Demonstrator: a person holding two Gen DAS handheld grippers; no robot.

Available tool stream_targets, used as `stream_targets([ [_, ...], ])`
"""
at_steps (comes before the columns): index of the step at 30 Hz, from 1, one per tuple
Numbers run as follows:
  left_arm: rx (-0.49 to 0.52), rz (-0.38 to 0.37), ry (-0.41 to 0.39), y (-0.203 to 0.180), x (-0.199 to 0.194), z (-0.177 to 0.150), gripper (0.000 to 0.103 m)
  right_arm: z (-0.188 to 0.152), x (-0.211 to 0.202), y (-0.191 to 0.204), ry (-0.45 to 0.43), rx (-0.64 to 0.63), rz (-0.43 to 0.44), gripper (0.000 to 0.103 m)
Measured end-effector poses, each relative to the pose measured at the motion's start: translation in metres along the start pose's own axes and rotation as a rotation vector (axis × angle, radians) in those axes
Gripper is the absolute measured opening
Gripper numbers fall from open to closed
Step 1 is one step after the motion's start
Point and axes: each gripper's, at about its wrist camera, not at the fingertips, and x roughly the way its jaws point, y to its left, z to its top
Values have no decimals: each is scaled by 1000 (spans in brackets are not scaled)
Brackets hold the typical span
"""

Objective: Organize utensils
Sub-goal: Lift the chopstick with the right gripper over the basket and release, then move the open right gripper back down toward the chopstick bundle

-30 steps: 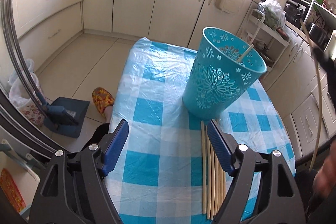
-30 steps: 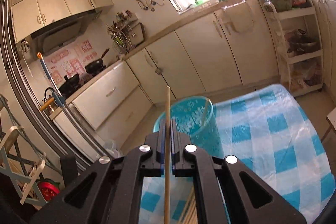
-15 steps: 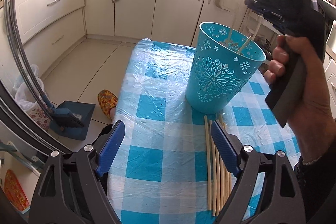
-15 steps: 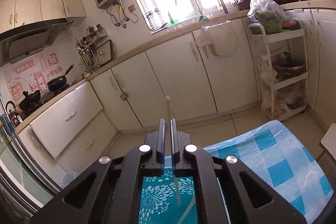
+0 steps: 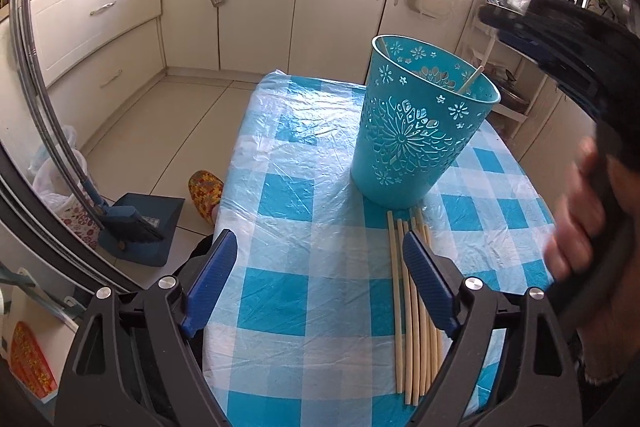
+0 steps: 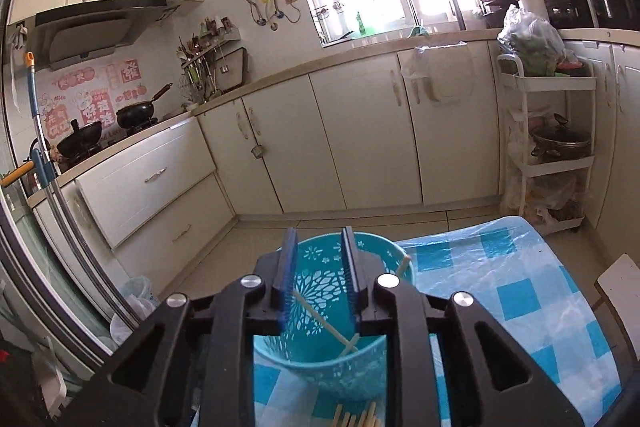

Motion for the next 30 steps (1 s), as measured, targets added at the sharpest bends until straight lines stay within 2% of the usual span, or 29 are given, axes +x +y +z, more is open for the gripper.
stream_targets([
  [5, 17, 15, -10, -4, -6, -3, 82, -31, -29, -7, 51, -15, -28, 28],
  [7, 25, 19, -13, -6, -9, -4, 82, -50, -30, -14, 112, -4, -45, 28],
  [13, 45, 29, -14, -9, -13, -8, 83, -99, -10, -31, 306, 17, -91, 25],
  [19, 38, 47, 23, -3, -5, -15, 84, -129, 13, -29, 437, -5, -104, 23],
  [23, 24, 66, 65, 6, 4, -22, 84, -145, 19, -29, 481, -8, -118, 20],
  [30, 19, 76, 99, 10, 15, -28, 84, -153, 26, -30, 512, -23, -134, 19],
])
